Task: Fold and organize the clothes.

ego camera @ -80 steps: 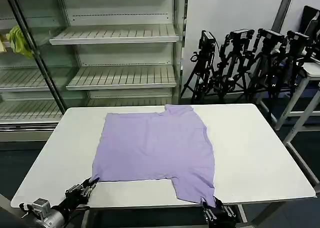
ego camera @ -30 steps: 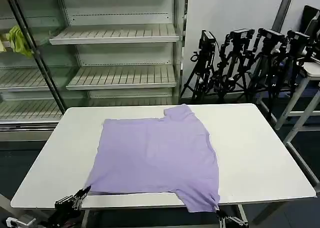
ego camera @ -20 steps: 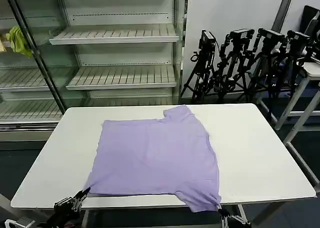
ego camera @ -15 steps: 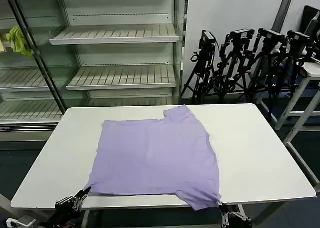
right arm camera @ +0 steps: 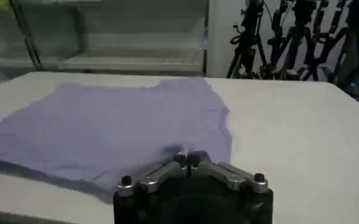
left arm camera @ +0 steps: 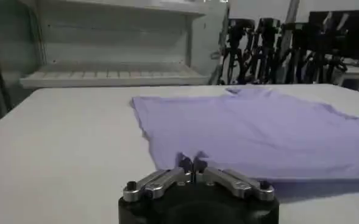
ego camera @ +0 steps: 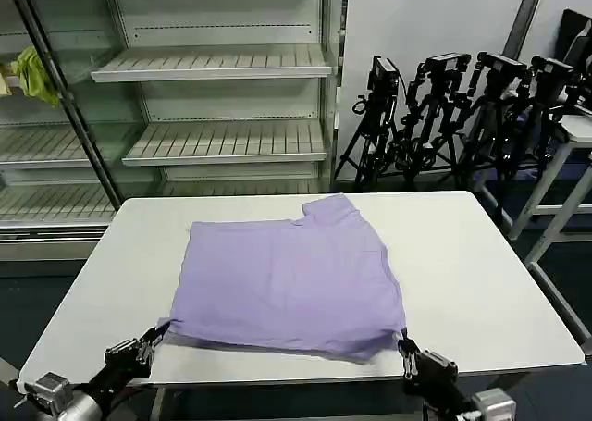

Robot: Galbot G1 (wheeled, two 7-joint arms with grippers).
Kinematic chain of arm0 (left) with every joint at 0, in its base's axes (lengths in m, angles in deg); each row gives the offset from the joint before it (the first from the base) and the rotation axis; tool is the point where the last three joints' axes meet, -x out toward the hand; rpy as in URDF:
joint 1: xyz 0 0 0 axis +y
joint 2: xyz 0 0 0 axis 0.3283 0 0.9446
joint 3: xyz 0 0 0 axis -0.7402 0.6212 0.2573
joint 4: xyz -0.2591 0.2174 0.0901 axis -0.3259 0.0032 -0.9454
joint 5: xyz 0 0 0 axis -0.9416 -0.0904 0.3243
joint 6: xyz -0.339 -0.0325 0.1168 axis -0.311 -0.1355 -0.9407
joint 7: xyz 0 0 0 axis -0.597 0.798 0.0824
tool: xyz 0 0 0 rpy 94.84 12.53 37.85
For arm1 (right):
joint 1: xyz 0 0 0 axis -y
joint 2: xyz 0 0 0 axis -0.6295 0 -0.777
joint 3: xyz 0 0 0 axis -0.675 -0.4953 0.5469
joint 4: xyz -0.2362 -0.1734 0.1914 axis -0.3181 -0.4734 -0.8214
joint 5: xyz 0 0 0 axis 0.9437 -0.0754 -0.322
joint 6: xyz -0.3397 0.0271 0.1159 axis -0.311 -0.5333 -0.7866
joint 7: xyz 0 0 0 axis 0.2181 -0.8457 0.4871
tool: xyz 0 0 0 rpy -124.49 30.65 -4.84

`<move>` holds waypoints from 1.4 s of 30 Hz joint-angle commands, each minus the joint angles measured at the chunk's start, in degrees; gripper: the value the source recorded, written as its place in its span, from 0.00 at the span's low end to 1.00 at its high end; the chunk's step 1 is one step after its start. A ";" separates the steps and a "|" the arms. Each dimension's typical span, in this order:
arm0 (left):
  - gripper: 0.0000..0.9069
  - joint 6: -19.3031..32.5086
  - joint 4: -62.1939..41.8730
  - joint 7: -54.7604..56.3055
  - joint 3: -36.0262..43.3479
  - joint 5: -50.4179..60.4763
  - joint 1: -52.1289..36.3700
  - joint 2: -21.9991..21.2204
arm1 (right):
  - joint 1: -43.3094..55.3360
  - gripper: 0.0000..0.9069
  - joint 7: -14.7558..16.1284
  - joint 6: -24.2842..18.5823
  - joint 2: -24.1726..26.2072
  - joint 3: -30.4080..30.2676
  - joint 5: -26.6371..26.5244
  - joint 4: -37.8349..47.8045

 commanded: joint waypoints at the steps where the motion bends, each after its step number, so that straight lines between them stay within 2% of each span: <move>1: 0.07 -0.29 -3.65 -0.09 2.01 -0.69 -7.53 1.91 | 8.57 0.00 0.57 0.04 0.48 -1.70 -2.23 4.97; 17: 0.07 -0.72 -7.43 -0.29 3.42 -2.58 -13.96 3.93 | 25.69 0.00 1.30 1.07 2.71 -9.21 -5.12 9.95; 32: 0.07 -0.93 -9.09 -0.20 5.78 -2.56 -17.36 3.81 | 33.57 0.00 2.49 1.89 5.69 -12.01 -7.73 11.74; 42: 0.07 -0.89 -10.60 -0.26 6.67 -2.37 -18.21 3.80 | 42.31 0.00 2.62 2.61 6.64 -17.05 -9.11 13.91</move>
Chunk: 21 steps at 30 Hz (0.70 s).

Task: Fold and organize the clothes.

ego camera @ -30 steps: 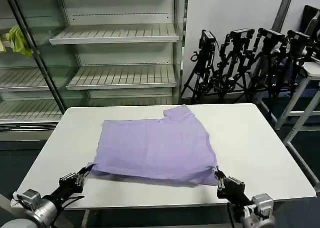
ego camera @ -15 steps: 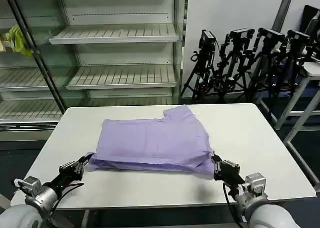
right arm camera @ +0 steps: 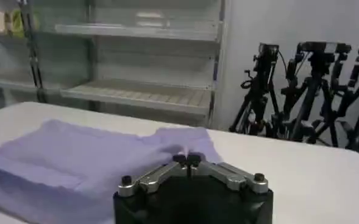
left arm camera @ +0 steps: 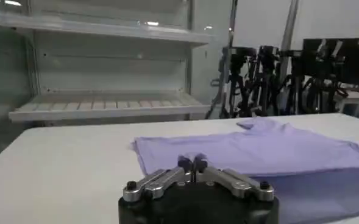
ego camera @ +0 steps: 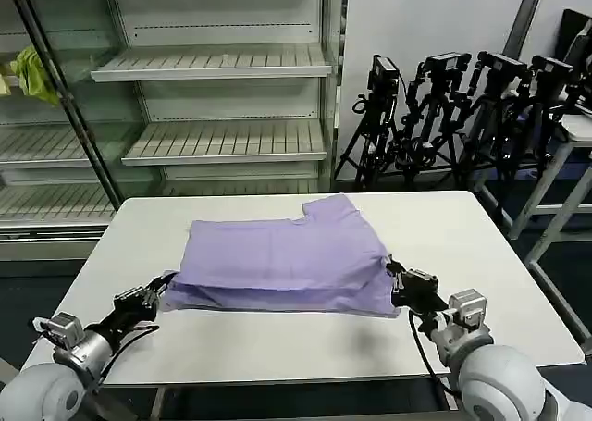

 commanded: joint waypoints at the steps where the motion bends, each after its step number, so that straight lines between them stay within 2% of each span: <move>1: 0.07 0.03 -1.29 -0.05 0.74 0.10 -1.31 0.06 | 9.58 0.00 0.17 0.14 0.55 -5.23 -0.79 1.83; 8: 0.07 0.10 -2.24 -0.06 1.52 0.35 -1.72 -0.12 | 14.39 0.00 0.19 0.74 -0.23 -11.92 -0.53 4.16; 21: 0.07 0.31 -4.28 -0.11 2.84 1.22 -3.17 -0.23 | 12.38 0.00 0.83 0.87 -1.43 -15.31 3.10 6.24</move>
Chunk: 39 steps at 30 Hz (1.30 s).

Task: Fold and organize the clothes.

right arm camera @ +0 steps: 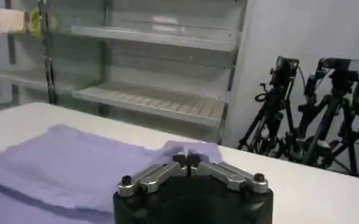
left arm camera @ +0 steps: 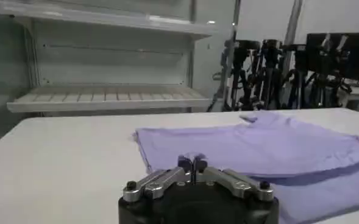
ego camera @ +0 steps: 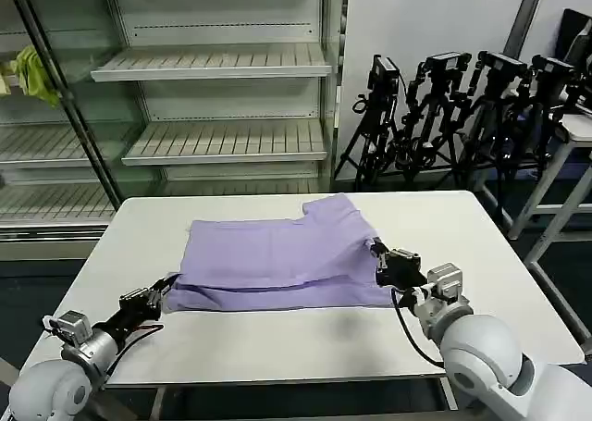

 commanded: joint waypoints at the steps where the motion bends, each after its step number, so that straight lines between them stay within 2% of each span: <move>1: 0.07 0.08 -1.17 -0.01 0.86 0.35 -1.22 0.07 | 1.63 0.00 0.17 -0.01 -0.39 -3.46 1.63 1.64; 28: 0.07 0.64 -5.80 0.02 4.07 2.25 -5.04 -0.06 | -1.60 0.00 -0.13 -0.62 -1.13 0.93 4.10 4.94; 30: 0.16 0.51 -5.79 0.00 3.94 2.36 -4.99 -0.01 | -1.68 0.00 -0.21 -0.47 -1.23 1.00 4.38 5.11; 31: 0.17 0.44 -5.81 0.00 3.82 2.49 -4.92 0.01 | -1.78 0.00 -0.25 -0.40 -1.29 1.06 4.68 5.20; 32: 0.93 0.40 -5.76 -0.07 3.71 2.52 -4.82 0.01 | -1.89 0.08 -0.27 -0.30 -1.33 1.12 4.86 5.21; 33: 1.00 0.42 -5.52 -0.16 3.47 2.57 -4.47 0.05 | -2.34 1.00 -0.19 0.20 -1.33 1.44 5.11 5.03; 39: 1.00 0.30 -4.08 -0.08 1.40 2.55 -3.04 0.36 | -3.48 1.00 -0.61 0.38 -1.16 2.94 5.80 5.04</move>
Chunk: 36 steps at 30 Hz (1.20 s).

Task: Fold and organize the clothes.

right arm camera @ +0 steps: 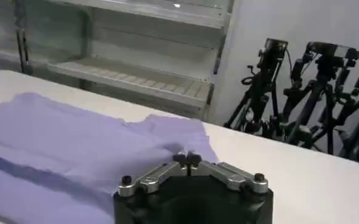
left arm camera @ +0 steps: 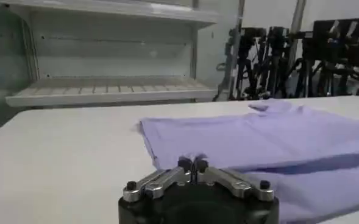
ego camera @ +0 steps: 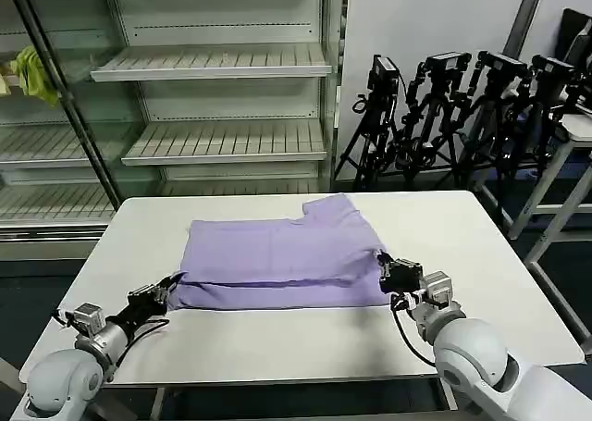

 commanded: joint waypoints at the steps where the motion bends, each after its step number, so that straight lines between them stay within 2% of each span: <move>1: 1.00 -0.15 1.09 -0.02 -2.53 0.00 1.42 0.55 | -1.02 1.00 -0.13 0.29 0.06 1.66 0.89 0.12; 10: 1.00 0.04 -0.23 0.67 -7.00 0.54 2.97 1.65 | -3.22 1.00 0.17 -0.08 0.02 6.08 1.21 0.18; 17: 1.00 0.18 -0.84 0.92 -7.20 0.29 2.21 2.51 | -11.51 1.00 0.92 -0.50 1.19 12.27 1.82 -2.77; 21: 1.00 -0.67 1.85 1.62 -7.63 -2.79 5.29 1.85 | -16.93 1.00 1.18 -0.46 1.63 16.12 1.69 -6.09; 27: 1.00 -2.40 7.26 2.88 -7.15 -6.46 10.54 -0.09 | -22.10 1.00 0.19 -0.22 0.94 16.29 2.67 -8.44; 36: 1.00 -2.16 7.33 2.54 -5.55 -5.99 11.01 -1.56 | -23.98 1.00 -0.13 -0.25 -1.01 14.36 4.39 -7.29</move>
